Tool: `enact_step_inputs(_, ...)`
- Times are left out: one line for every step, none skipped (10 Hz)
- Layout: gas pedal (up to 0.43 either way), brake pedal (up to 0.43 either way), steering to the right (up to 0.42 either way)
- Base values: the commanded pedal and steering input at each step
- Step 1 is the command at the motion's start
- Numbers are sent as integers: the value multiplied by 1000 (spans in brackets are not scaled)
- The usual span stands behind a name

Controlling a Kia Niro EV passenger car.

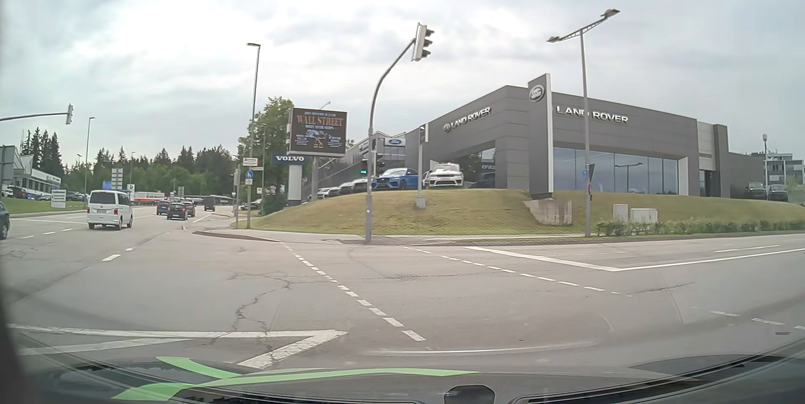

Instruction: Follow the waypoints while adhering to traffic rules and regulations

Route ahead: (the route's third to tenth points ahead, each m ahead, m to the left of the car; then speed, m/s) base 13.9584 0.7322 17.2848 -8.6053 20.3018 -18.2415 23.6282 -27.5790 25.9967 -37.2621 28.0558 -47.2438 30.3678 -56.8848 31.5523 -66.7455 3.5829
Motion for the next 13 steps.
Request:
enact_step_inputs(67, 0, 350)
enact_step_inputs(67, 0, 354)
enact_step_inputs(67, 0, 355)
enact_step_inputs(67, 0, 356)
enact_step_inputs(67, 0, 358)
enact_step_inputs(67, 0, 362)
enact_step_inputs(67, 0, 364)
enact_step_inputs(67, 0, 364)
enact_step_inputs(67, 0, 365)
enact_step_inputs(67, 0, 365)
enact_step_inputs(67, 0, 365)
enact_step_inputs(67, 0, 365)
enact_step_inputs(67, 0, 365)
